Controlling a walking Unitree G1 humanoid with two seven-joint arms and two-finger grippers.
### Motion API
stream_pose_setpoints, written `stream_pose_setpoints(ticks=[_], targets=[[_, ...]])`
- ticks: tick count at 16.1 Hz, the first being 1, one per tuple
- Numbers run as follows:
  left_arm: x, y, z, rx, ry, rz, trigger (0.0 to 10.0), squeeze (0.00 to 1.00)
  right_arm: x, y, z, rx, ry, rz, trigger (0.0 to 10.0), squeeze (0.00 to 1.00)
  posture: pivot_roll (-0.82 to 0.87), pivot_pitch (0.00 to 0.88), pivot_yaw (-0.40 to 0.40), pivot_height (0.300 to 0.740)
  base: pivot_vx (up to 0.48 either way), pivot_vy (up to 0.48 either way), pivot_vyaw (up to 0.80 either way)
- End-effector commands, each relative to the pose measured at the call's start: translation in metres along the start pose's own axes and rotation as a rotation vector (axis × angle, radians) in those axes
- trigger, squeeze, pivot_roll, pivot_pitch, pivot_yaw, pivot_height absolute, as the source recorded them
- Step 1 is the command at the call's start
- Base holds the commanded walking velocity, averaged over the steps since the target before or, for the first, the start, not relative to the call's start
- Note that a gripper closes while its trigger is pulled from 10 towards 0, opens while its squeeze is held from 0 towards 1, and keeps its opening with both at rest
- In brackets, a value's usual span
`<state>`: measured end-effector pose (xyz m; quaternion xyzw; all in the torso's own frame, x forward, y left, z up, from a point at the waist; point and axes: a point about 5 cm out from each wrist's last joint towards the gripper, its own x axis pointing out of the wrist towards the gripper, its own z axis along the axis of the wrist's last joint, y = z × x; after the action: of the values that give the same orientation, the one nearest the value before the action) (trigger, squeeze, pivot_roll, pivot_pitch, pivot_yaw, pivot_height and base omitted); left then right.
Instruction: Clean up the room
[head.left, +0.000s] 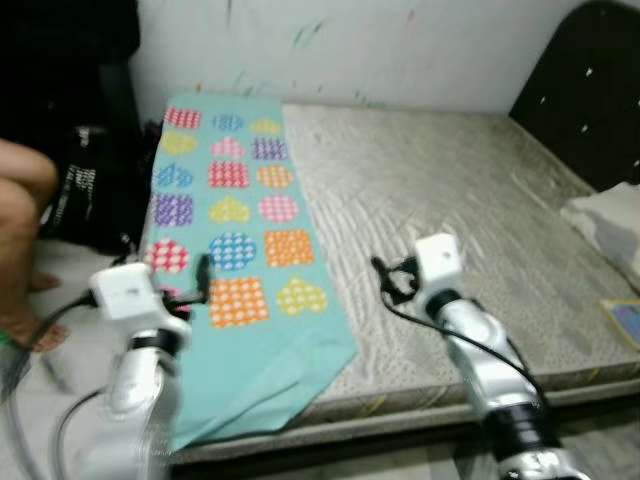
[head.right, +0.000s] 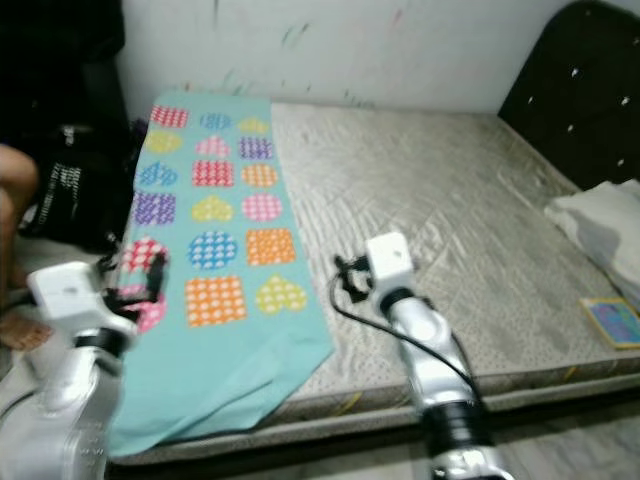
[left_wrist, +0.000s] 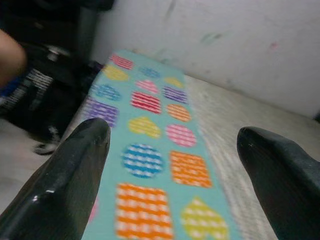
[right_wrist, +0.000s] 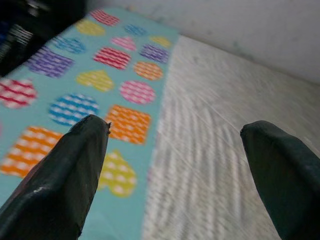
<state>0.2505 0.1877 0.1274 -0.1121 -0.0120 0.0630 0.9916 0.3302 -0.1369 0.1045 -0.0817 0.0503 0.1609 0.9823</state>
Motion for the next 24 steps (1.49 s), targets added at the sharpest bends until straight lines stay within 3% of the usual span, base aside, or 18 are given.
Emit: stream_pose_setpoints(ticks=[1,5,8,13,21,24], targets=[[-0.001,-0.007,-0.001,-0.015,0.002,-0.006,10.0,0.00,-0.001,-0.010,0.003,-0.015,-0.003,-0.019,10.0,0.00,0.07,0.038,-0.114,0.740,0.000,0.000,0.00],[-0.005,0.007,0.000,0.058,-0.008,0.039,10.0,0.00,-0.004,-0.010,0.003,-0.030,-0.006,-0.005,10.0,0.00,0.07,0.055,-0.116,0.740,0.000,0.000,0.00],[-0.008,0.020,0.001,0.086,0.001,0.074,10.0,0.00,-0.006,-0.008,0.001,-0.035,-0.003,0.001,10.0,0.00,0.08,0.080,-0.118,0.740,0.000,0.000,0.80],[-0.013,0.024,0.002,0.118,0.007,0.069,10.0,0.00,-0.011,-0.014,-0.002,-0.014,0.025,-0.019,10.0,0.00,0.06,0.146,-0.123,0.740,0.000,0.000,0.08],[-0.019,0.033,-0.001,0.146,0.038,0.077,10.0,0.00,-0.022,-0.014,-0.006,0.019,0.029,-0.020,10.0,0.00,0.06,0.176,-0.115,0.740,0.000,0.000,0.00],[-0.020,0.032,-0.002,0.147,0.043,0.072,10.0,0.00,-0.024,-0.013,-0.006,0.021,0.031,-0.011,10.0,0.00,0.06,0.176,-0.115,0.715,0.000,0.000,0.00]])
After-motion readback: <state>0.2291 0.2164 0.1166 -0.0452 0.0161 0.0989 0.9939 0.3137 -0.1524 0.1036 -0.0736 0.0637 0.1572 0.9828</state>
